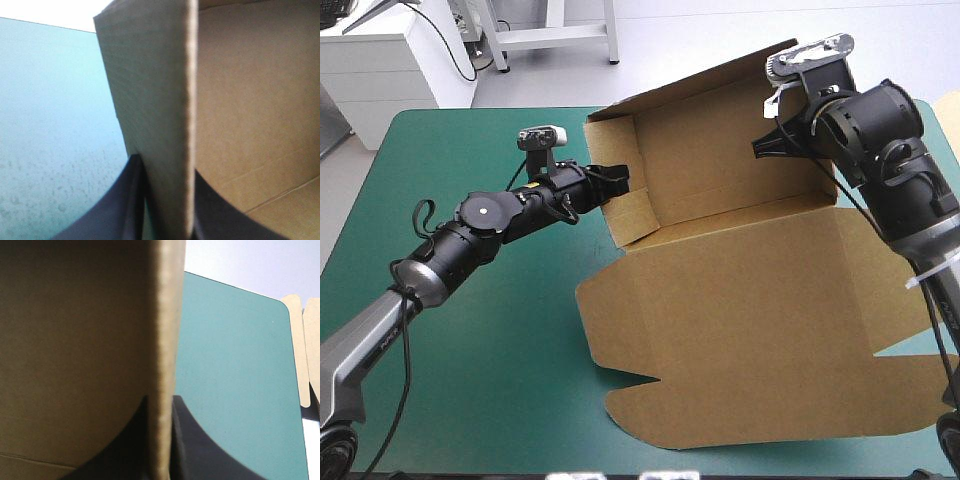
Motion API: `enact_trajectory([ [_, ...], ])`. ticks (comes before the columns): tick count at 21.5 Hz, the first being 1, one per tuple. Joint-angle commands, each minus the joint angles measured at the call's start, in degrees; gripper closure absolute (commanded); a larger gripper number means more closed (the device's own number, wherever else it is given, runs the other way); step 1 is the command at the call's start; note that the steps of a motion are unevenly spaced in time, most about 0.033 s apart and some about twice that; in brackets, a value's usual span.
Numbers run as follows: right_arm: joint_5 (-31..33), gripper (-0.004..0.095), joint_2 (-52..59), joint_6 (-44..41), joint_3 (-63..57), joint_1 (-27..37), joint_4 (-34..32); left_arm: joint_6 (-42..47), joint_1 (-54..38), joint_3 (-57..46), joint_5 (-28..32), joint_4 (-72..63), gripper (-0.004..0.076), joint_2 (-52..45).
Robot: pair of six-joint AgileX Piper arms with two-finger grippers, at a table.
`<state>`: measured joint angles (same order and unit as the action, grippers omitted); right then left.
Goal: Fold the box
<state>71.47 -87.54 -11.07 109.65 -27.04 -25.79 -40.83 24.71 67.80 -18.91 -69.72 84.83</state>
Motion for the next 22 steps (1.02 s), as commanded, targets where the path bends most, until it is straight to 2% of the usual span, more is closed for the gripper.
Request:
enact_trajectory([
  [1,-3.4,0.0908,1.8,0.2,1.6,-0.6,2.8,-0.3,1.0,4.6,-6.8,-2.0,0.0732,-2.8],
  [3,-2.1,0.0910,1.7,0.2,1.5,-0.6,2.3,5.1,1.0,6.8,-6.7,3.6,0.0732,-2.7],
  [6,-0.2,0.0910,1.4,0.2,1.5,-0.6,2.0,20.1,1.0,10.9,-10.2,20.0,0.0732,-1.6],
  [7,-0.1,0.0909,1.1,0.1,1.4,-0.2,2.3,29.7,1.0,14.9,-16.0,32.4,0.0731,-0.4],
  [8,-0.1,0.0909,1.0,0.0,1.4,0.0,3.0,32.6,1.0,16.6,-18.4,36.8,0.0731,0.3],
  [9,-0.1,0.0910,0.7,-0.2,1.4,0.5,4.0,38.2,1.0,20.7,-23.6,46.4,0.0731,1.5],
  [10,-0.1,0.0910,0.4,-0.2,1.4,1.2,5.0,40.0,1.0,22.1,-25.0,49.1,0.0731,2.0],
  [11,-0.1,0.0910,-0.6,0.1,1.4,2.8,8.5,43.6,1.0,25.7,-28.0,54.1,0.0731,3.3],
  [12,-0.1,0.0910,-0.9,0.9,1.4,3.6,10.3,45.1,1.0,27.2,-29.0,55.8,0.0731,3.7],
  [14,-0.1,0.0910,-3.3,4.4,-0.8,6.8,17.7,48.3,1.0,31.3,-35.6,62.9,0.0731,6.7],
  [20,-0.1,0.0910,-9.7,6.3,-9.1,10.8,22.2,49.9,1.0,33.7,-42.2,65.7,0.0731,15.2],
  [22,-0.1,0.0910,-11.4,7.7,-9.8,10.9,22.5,51.1,1.0,34.5,-46.4,66.5,0.0731,18.1],
])
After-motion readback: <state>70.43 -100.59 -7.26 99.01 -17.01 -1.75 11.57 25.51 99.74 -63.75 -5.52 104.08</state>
